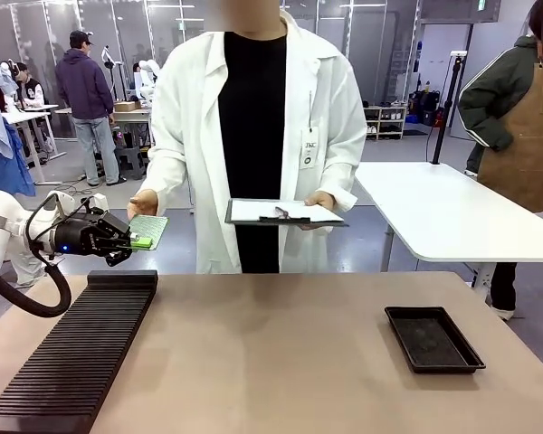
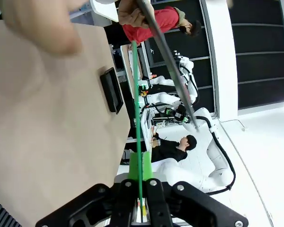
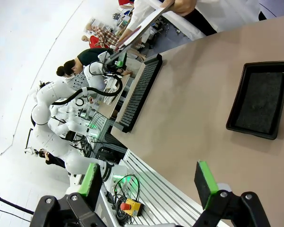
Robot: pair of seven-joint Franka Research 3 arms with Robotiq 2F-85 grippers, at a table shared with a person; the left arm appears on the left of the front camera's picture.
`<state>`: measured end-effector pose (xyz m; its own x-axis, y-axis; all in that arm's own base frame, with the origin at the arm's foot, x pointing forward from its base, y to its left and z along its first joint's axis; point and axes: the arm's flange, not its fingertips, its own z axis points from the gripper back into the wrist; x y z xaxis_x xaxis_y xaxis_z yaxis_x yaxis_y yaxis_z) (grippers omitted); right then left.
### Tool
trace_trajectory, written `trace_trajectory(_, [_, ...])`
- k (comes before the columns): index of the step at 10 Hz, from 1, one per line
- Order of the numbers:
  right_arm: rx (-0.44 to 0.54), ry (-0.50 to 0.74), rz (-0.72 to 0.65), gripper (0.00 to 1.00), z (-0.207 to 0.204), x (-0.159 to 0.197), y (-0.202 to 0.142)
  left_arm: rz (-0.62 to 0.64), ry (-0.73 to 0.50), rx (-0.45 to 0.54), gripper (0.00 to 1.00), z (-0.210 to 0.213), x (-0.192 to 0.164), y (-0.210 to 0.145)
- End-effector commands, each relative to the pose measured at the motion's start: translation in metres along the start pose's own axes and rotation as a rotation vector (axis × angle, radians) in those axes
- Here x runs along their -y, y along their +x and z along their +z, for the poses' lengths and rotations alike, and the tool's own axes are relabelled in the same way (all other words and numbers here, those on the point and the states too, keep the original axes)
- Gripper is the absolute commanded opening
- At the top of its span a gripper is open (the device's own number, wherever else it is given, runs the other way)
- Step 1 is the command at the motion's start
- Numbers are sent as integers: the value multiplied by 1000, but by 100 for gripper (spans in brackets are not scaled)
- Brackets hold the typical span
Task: Inspect the PCB.
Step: Release the Blank PCB you were holding.
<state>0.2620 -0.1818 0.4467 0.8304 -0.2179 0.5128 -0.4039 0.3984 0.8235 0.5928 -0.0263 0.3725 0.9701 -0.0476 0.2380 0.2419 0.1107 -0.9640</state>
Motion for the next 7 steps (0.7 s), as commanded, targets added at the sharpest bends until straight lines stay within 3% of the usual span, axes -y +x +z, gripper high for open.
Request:
trace_trajectory(1, [13,11,19,100,0,0,1,1,-3,-2,0,-1,0,0])
trace_trajectory(7, [13,11,19,100,0,0,1,1,-3,-2,0,-1,0,0])
